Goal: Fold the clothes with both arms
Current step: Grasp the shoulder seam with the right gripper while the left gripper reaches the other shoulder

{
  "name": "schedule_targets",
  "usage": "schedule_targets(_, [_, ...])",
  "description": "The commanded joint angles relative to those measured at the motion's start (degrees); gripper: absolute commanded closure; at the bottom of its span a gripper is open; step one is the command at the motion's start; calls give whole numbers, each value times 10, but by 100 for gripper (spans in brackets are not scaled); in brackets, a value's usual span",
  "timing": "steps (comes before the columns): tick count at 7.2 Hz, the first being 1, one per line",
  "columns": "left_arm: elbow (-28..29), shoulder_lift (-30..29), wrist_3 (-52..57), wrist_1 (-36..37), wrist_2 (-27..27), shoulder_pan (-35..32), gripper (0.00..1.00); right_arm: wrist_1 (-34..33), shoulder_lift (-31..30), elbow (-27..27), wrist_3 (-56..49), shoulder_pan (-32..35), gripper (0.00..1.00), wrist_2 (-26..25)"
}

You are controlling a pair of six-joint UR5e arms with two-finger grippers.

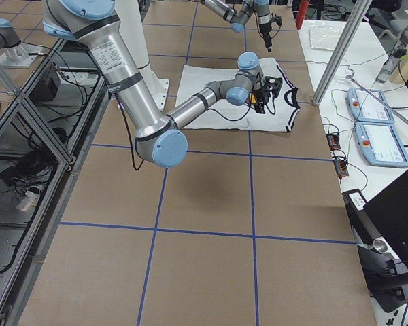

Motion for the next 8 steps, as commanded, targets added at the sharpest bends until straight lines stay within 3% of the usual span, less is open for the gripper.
schedule_targets(1, [41, -28, -14, -7, 45, 17, 24, 1, -3, -1, -4, -1, 0, 0])
schedule_targets(6, [61, -29, -14, -19, 74, 33, 50, -1, -1, -6, -26, -1, 0, -3])
schedule_targets(8, [65, -29, -14, -19, 73, 33, 54, -1, 0, -7, -26, -1, 0, -4])
